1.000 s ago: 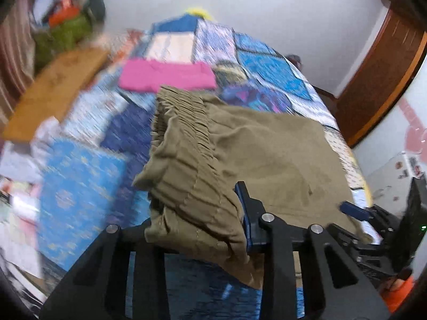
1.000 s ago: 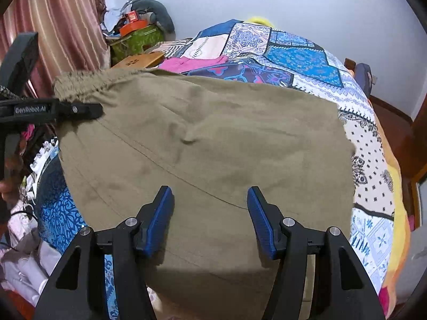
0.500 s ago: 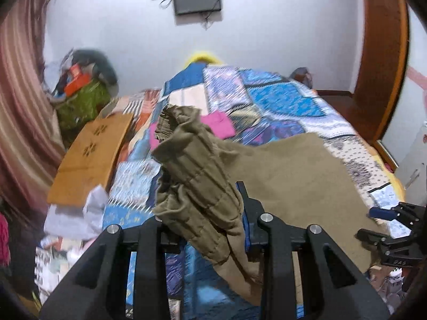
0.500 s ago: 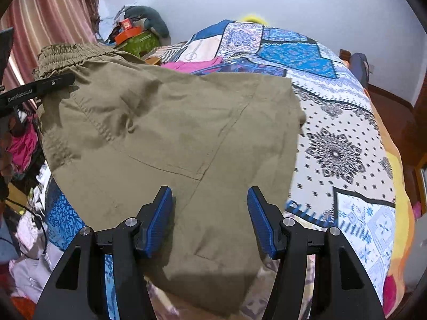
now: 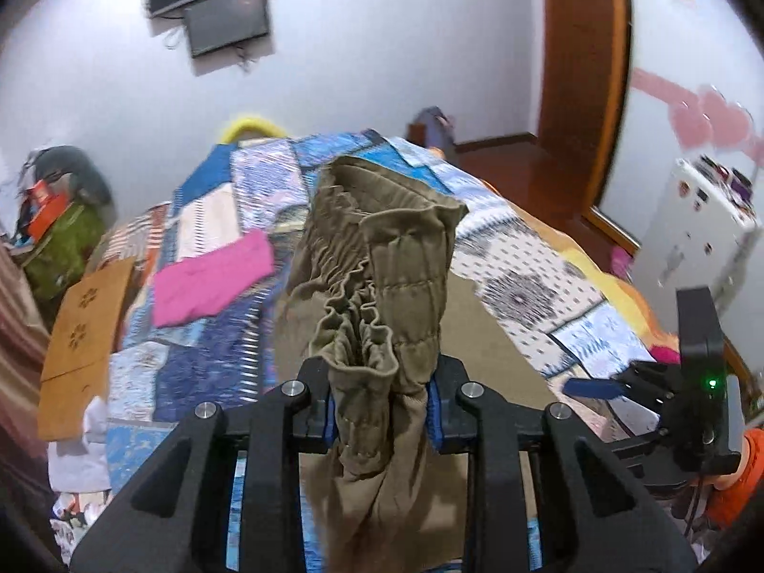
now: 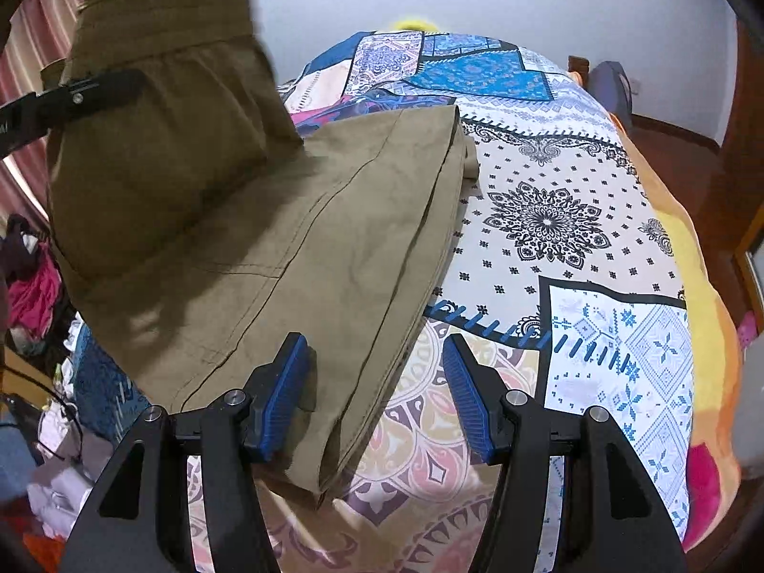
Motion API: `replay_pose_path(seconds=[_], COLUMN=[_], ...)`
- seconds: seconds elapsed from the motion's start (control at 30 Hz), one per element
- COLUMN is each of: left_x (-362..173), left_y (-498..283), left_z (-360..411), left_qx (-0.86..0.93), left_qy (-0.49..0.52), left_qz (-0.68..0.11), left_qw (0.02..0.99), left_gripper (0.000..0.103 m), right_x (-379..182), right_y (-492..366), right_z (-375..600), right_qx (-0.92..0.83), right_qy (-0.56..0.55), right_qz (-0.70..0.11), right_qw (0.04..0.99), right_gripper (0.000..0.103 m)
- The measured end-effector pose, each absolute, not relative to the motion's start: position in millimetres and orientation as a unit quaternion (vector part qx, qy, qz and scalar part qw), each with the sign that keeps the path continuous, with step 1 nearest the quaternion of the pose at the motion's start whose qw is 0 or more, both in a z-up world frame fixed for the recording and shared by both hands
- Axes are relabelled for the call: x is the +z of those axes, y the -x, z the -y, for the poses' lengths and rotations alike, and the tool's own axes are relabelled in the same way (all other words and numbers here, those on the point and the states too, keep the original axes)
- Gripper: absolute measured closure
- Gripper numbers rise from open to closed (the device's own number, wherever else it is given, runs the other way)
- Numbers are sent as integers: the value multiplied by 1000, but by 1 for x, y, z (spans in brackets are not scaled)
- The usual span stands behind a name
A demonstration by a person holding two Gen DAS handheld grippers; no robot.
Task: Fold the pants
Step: 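Lift the waistband with the left tool and lay it back over the pants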
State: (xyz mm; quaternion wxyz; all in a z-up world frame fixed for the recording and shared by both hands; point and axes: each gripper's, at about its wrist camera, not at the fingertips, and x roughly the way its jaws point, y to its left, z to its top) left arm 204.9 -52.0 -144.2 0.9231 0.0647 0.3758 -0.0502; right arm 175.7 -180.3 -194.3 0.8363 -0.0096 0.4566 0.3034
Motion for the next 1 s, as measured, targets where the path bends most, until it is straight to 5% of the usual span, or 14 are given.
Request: replay_pose_path(seconds=[0.4,0.57,0.77,1.0], left_x=[-204,-197,-154,-160], left_y=[-225,-218,-194,-199], left_z=[93,85,54,8], left_qx=[-94,-109,-96,-55], left_qy=[-51,-28,-10,-14], left_qz=[-461,-482,-418,-427], left_qw=[881,869,903,902], left_gripper=[72,49,30,27], right_x=[-192,-185,-161,-135], right_y=[-170,-166,-161,-164], right_z=[185,192,208,210], right_qx=[300,285,273,273], right_qy=[2,7,-17,-44], right_qz=[-456,-447,-414,-380], right_qw=[838,848,868,883], right_gripper=[48,48,48,48])
